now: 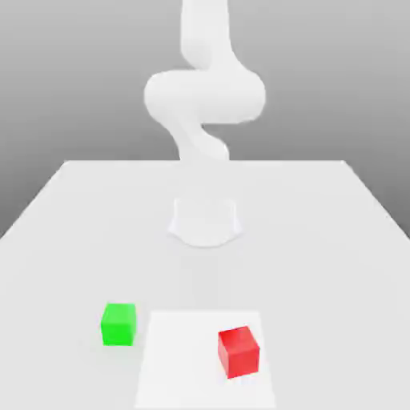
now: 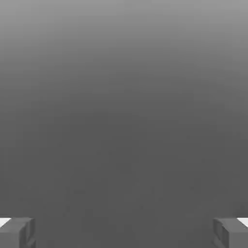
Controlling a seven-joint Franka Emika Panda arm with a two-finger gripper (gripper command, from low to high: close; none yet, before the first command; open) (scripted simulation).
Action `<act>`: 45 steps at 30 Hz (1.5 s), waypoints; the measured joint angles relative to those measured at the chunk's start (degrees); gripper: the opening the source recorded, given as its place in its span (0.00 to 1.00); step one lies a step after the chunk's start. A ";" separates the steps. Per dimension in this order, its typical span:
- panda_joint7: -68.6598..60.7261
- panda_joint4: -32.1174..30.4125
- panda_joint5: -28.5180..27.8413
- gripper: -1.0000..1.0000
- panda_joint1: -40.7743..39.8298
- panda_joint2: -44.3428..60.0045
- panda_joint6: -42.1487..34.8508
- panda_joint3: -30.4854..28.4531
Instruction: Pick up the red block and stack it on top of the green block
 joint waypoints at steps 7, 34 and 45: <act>15.88 -4.42 2.33 0.50 -4.11 11.11 5.58 5.30; 82.02 -17.13 -11.60 0.50 -5.39 56.22 30.57 10.05; 81.78 -17.17 -11.17 0.00 -4.79 56.19 30.71 9.55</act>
